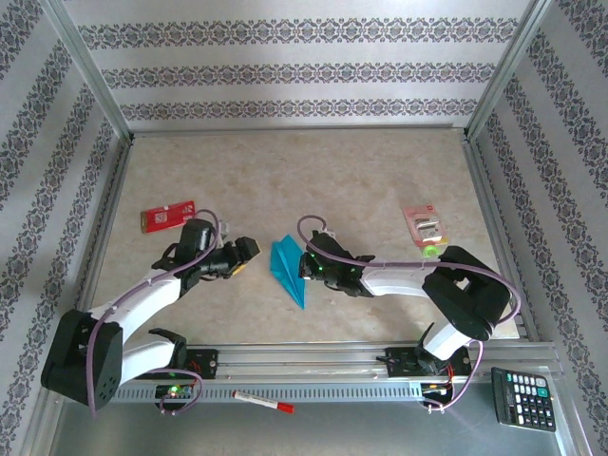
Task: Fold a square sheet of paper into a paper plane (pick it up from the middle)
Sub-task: Turn over a paper plane at the center of the table.
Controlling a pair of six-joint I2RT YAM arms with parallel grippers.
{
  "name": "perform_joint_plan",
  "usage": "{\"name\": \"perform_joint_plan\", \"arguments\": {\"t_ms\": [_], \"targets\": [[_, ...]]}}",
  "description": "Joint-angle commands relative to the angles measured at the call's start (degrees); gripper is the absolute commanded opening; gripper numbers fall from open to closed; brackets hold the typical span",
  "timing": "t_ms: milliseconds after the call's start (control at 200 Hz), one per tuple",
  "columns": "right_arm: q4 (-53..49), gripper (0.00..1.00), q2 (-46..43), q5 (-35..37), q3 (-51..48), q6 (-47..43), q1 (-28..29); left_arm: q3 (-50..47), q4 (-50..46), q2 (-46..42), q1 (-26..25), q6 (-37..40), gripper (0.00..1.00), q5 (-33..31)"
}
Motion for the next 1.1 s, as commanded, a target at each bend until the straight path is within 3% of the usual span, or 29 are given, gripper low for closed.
{"name": "perform_joint_plan", "arguments": {"t_ms": [0,130,365,660,1099], "targets": [[7.4,0.0,-0.3,1.1,-2.5,3.7,0.8,0.9,2.0,2.5,-5.3,-1.7,0.73,-1.8],[7.8,0.0,-0.9,2.7,-3.7,4.6,1.4,1.9,1.8,6.3,-9.7,-2.4,0.73,-3.6],[8.7,0.0,-0.2,3.3,-4.4,5.5,1.7,3.5,7.8,12.7,-10.1,-2.2,0.67,0.5],[9.3,0.0,0.6,3.2,-4.1,5.7,1.9,7.1,5.8,14.6,-10.1,-0.4,0.7,0.2],[9.9,0.0,1.0,3.6,-4.7,6.4,2.1,11.2,4.8,21.7,-10.1,1.6,0.37,1.2]]}}
